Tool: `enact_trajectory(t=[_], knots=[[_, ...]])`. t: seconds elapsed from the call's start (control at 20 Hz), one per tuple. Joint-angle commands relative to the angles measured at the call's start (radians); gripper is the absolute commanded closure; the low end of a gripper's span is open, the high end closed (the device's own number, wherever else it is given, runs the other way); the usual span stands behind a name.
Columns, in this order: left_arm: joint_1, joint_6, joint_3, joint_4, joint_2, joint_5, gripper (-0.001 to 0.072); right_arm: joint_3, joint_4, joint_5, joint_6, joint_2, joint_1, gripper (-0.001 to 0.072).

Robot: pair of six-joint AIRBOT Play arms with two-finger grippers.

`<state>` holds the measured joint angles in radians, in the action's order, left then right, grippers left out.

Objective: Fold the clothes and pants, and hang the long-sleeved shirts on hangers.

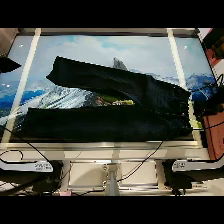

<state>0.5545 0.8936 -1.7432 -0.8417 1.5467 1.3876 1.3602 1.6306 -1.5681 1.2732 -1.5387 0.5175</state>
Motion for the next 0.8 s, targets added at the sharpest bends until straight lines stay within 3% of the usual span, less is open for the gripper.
enact_trajectory(t=[0.0,0.15,0.2,0.3,0.4,0.45,0.6,0.75], knots=[[-0.003,0.000,-0.001,0.091,0.004,-0.018,0.0667,0.074,-0.039,0.215,0.017,-0.007,0.013,0.0312],[-0.014,0.000,-0.001,0.092,0.021,-0.018,0.0667,0.075,-0.286,0.203,-0.037,-0.070,0.133,0.0337],[-0.021,0.000,-0.001,0.091,0.025,-0.018,0.0667,0.075,-0.421,0.179,-0.080,-0.091,0.190,0.0403],[-0.033,0.000,-0.001,0.091,0.034,-0.018,0.0667,0.075,-0.613,0.113,-0.114,-0.133,0.311,0.0395],[-0.048,-0.001,-0.001,0.091,0.046,-0.019,0.0667,0.074,-0.610,0.066,-0.104,-0.160,0.385,0.0328],[-0.057,-0.001,-0.001,0.091,0.055,-0.018,0.0667,0.068,-0.607,0.055,-0.105,-0.167,0.405,0.0255],[-0.091,0.001,-0.001,0.092,0.100,-0.018,0.0667,0.029,-0.606,0.077,-0.177,-0.192,0.405,0.0231],[-0.133,0.090,0.000,0.091,0.153,-0.014,0.0667,0.014,-0.609,0.095,-0.209,-0.248,0.371,0.0226]])
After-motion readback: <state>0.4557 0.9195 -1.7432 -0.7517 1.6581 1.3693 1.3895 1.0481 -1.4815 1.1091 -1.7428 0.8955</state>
